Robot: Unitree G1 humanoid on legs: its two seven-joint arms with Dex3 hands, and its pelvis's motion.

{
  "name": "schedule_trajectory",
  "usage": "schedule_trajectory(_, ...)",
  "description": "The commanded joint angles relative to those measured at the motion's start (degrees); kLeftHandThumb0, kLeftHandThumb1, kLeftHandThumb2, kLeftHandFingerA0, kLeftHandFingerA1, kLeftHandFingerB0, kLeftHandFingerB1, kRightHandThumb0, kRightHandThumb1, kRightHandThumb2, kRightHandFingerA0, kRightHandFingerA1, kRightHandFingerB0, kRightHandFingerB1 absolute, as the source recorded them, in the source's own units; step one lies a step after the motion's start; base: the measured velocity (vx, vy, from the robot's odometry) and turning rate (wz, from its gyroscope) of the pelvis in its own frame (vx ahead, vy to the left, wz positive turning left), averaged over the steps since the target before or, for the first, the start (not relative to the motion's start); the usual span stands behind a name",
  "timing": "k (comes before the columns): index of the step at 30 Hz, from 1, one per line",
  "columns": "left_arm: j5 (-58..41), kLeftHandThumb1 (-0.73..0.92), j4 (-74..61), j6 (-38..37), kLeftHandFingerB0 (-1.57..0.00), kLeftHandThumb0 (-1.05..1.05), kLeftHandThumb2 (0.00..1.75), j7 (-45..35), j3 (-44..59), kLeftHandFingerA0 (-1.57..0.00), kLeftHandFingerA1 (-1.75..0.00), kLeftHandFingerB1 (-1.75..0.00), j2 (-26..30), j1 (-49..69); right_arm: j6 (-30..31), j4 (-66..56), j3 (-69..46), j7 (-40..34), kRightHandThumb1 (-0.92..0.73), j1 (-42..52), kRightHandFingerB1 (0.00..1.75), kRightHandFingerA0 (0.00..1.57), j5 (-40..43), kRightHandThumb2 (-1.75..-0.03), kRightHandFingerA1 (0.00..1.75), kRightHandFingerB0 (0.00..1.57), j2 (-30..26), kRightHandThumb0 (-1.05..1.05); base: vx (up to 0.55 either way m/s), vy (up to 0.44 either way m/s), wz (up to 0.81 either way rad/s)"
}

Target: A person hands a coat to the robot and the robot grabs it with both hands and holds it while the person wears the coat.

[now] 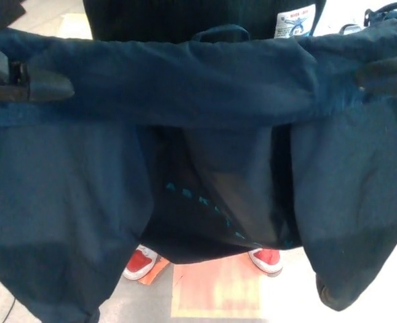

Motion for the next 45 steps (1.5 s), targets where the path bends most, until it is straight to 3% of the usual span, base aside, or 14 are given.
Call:
schedule_trajectory(1,10.1,0.22,0.7,13.5,0.0,-0.39,0.92,-25.7,-9.4,-0.01,-0.47,-0.47,4.1,-6.1,17.2,9.4,15.9,30.3,-0.54,-11.3,0.11,0.17,-8.2,-0.94,0.45,0.0,3.1,-0.87,0.0,0.0,0.0)
schedule_trajectory(8,13.6,0.2,-0.5,14.5,0.0,-0.39,0.91,-31.3,-11.8,-0.01,-0.47,-0.47,5.7,-6.0,22.8,9.4,17.9,36.6,-0.58,-13.7,0.0,0.32,-4.8,-0.93,0.5,0.0,1.9,-0.95,0.0,0.0,0.0)
schedule_trajectory(9,13.7,0.68,-0.5,14.8,-0.17,-0.96,0.62,-31.6,-11.9,-0.25,-0.32,-0.27,5.7,-6.1,23.7,9.4,18.1,37.1,-0.58,-14.0,0.0,0.42,-4.3,-0.92,0.52,0.03,1.9,-0.97,0.0,0.0,0.0)
schedule_trajectory(20,15.5,0.57,-0.9,15.9,-0.12,-0.98,0.92,-35.9,-13.4,-0.19,-0.41,-0.36,5.6,-6.3,28.4,10.6,22.5,44.8,-0.54,-18.6,0.0,0.26,-7.5,-0.88,0.5,0.0,0.4,-0.91,0.0,0.0,0.0)
schedule_trajectory(21,15.7,0.69,-0.9,16.0,-0.16,-1.0,0.6,-35.9,-13.4,-0.26,-0.32,-0.26,5.7,-6.2,27.7,10.7,22.6,44.8,-0.48,-18.7,0.11,0.23,-8.2,-0.89,0.5,0.0,0.3,-0.8,0.0,0.0,0.0)
schedule_trajectory(22,16.0,0.57,-0.8,16.0,-0.11,-0.98,0.93,-36.0,-13.4,-0.21,-0.41,-0.35,5.7,-6.1,26.9,10.8,22.8,44.7,-0.54,-18.9,0.02,0.29,-9.2,-0.89,0.5,0.0,0.1,-0.9,0.0,0.0,0.0)
schedule_trajectory(31,18.8,0.55,-0.6,17.4,-0.13,-0.95,0.93,-36.3,-14.8,-0.32,-0.45,-0.35,2.7,-6.5,21.4,9.1,20.8,40.1,-0.65,-15.7,0.23,0.57,-15.6,-0.6,0.46,0.01,-2.4,-0.86,0.0,0.0,0.0)
schedule_trajectory(32,19.2,0.68,-0.6,17.5,-0.19,-0.95,0.62,-35.8,-14.7,-0.44,-0.37,-0.27,2.4,-6.2,20.7,8.8,20.2,38.7,-0.54,-14.9,0.16,0.65,-16.6,-0.91,0.61,0.05,-2.4,-0.89,0.0,0.0,0.0)
schedule_trajectory(34,20.3,0.55,-0.9,18.3,-0.11,-0.94,0.94,-36.1,-14.7,-0.35,-0.46,-0.35,1.8,-6.0,18.9,8.7,19.5,37.1,-0.65,-13.8,0.22,0.73,-18.8,-0.61,0.5,0.07,-2.1,-0.87,0.0,0.0,0.0)
schedule_trajectory(35,20.7,0.54,-0.5,18.3,-0.14,-0.94,0.92,-35.8,-14.7,-0.37,-0.46,-0.36,1.6,-5.7,17.6,8.7,19.3,35.4,-0.54,-13.2,0.38,0.81,-20.3,-0.91,0.69,0.09,-1.7,-0.86,0.0,0.0,0.0)
schedule_trajectory(40,21.9,0.65,0.4,18.6,-0.27,-0.92,0.61,-35.2,-13.9,-0.5,-0.37,-0.29,0.5,-5.1,13.7,9.4,18.7,32.0,-0.68,-12.0,0.4,0.76,-25.5,-0.62,0.54,0.55,-0.7,-0.83,0.0,0.0,0.0)
schedule_trajectory(42,22.8,0.6,0.4,18.9,-0.45,-0.86,0.59,-32.5,-12.8,-0.91,-0.73,-0.35,-0.2,-3.4,14.3,8.7,17.6,29.5,-0.65,-10.3,0.54,0.72,-27.0,-0.6,0.82,0.7,-0.3,-0.8,0.0,0.0,0.0)
schedule_trajectory(43,24.4,0.56,0.6,18.0,-0.66,-0.61,0.57,-28.4,-11.9,-0.87,-1.32,-1.16,-1.0,-1.7,13.0,8.7,16.3,25.4,-0.64,-8.4,1.16,0.86,-27.7,-0.59,1.48,0.78,0.2,-0.63,0.0,0.0,0.0)
schedule_trajectory(45,27.8,0.57,1.2,16.0,-0.72,-0.54,0.62,-20.1,-10.1,-0.91,-1.54,-1.4,-2.5,1.5,9.9,8.7,14.1,17.8,-0.72,-4.9,1.16,0.93,-29.6,-0.61,1.53,0.88,1.1,-0.58,0.0,0.0,0.0)
